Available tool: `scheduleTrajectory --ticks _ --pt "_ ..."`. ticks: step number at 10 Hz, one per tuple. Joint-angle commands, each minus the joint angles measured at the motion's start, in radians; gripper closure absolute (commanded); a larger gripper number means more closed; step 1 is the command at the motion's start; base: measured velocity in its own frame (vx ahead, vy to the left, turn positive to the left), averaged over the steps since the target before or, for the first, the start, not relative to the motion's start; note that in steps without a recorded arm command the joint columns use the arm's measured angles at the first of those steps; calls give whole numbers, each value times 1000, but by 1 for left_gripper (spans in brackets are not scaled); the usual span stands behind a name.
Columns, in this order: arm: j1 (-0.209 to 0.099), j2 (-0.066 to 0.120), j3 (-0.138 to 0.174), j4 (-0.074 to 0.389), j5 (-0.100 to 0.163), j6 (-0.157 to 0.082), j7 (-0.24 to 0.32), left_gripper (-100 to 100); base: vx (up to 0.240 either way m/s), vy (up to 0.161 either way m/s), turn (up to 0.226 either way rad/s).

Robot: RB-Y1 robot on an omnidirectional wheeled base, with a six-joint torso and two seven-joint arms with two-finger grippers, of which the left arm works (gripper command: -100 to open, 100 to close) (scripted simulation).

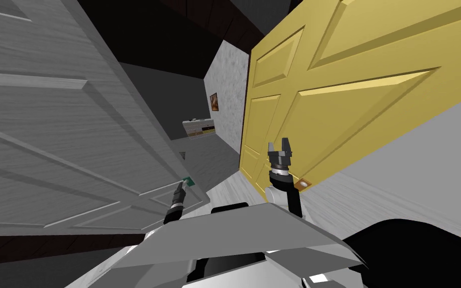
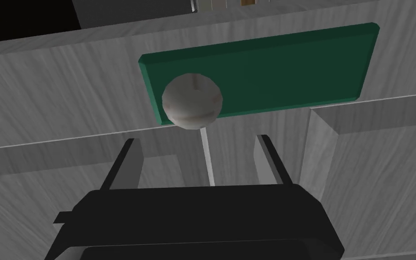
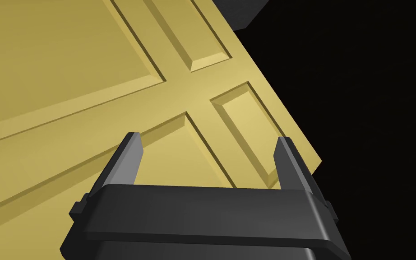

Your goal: Pull the door open

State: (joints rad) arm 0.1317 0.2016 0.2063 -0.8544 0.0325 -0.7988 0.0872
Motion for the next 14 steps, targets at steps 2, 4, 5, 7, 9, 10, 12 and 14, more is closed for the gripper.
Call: scheduleTrajectory --ticks 2,4,5,7,9,10,12,14 --pt "2 -19 -14 -15 10 12 34 -100 -209 -81 15" --pt "2 -28 -23 -24 17 19 57 -100 -183 -71 14" --pt "2 -32 -26 -27 19 22 66 -100 -189 -41 5" --pt "3 -27 -20 -21 21 16 62 -100 8 -4 -20" --pt "2 -26 -16 -16 23 11 62 -100 148 46 -34" --pt "1 -24 -12 -10 25 6 62 -100 159 57 -45" --pt "-2 -22 -3 2 30 -4 62 -100 198 66 -61" --pt "-4 -20 2 10 33 -11 61 -100 201 27 -39"
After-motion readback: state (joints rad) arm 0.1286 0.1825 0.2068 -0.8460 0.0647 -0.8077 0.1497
